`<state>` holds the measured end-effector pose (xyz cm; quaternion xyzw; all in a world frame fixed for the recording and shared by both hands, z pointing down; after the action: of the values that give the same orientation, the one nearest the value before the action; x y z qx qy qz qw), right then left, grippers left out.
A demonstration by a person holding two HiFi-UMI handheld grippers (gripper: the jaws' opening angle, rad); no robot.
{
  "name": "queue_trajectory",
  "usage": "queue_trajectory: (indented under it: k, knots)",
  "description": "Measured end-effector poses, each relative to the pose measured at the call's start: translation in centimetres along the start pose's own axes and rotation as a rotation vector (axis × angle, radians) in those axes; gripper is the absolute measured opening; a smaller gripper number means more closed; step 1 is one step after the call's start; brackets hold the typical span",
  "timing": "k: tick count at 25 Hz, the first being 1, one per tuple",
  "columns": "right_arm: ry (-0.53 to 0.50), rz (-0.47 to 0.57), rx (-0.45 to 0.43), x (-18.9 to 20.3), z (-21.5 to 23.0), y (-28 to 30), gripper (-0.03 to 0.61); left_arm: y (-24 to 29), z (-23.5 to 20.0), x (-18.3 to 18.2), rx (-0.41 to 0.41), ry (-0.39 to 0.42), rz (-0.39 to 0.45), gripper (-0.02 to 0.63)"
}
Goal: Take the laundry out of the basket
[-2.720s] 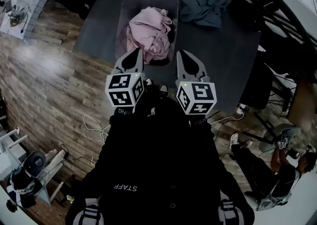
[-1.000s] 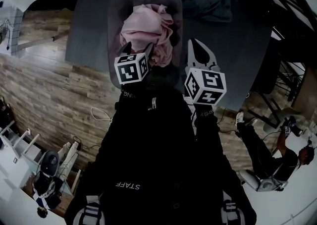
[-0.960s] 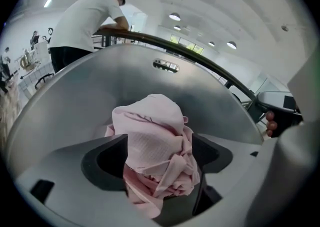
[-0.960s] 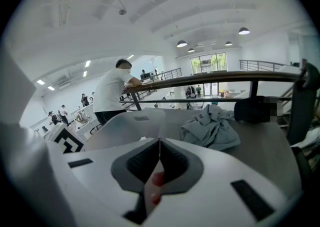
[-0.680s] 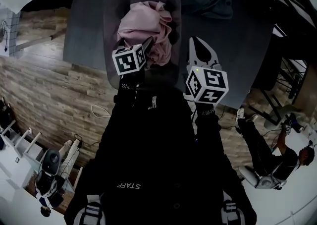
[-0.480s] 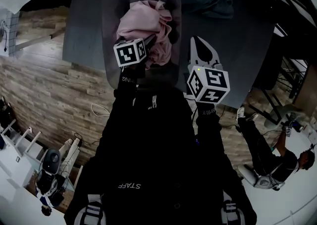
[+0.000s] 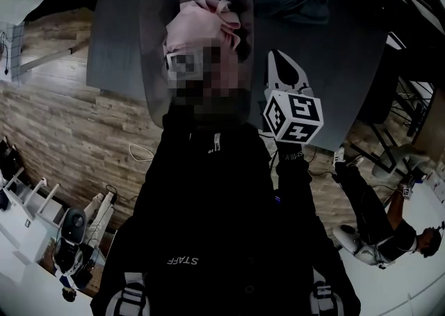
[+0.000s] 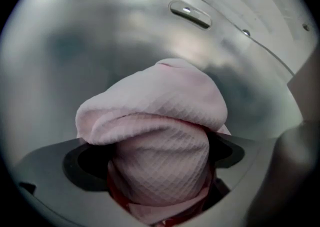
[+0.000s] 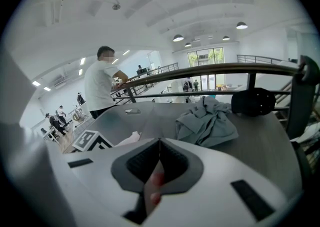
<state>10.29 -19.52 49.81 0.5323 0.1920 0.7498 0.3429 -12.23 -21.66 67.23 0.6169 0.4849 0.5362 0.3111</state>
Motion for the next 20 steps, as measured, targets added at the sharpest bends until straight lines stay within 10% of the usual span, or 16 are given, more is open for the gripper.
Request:
queue_trajectory:
  k: [20]
  knots:
    - [0.028, -0.031, 0.04, 1.7, 1.8, 0.2, 0.015, 5.0, -0.8, -0.3, -0.156, 0.104, -0.079, 0.572]
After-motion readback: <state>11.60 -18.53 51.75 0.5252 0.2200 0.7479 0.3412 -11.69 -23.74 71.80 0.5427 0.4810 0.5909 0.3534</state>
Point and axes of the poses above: the fingertips, and each gripper's own axes: y forward along the fingers, z to its right, x out of its underside, the point moved 7 cm from there along -y, backward along the fingers, and after that the axes turned 10 degrees about y, right-handed, at the moved point
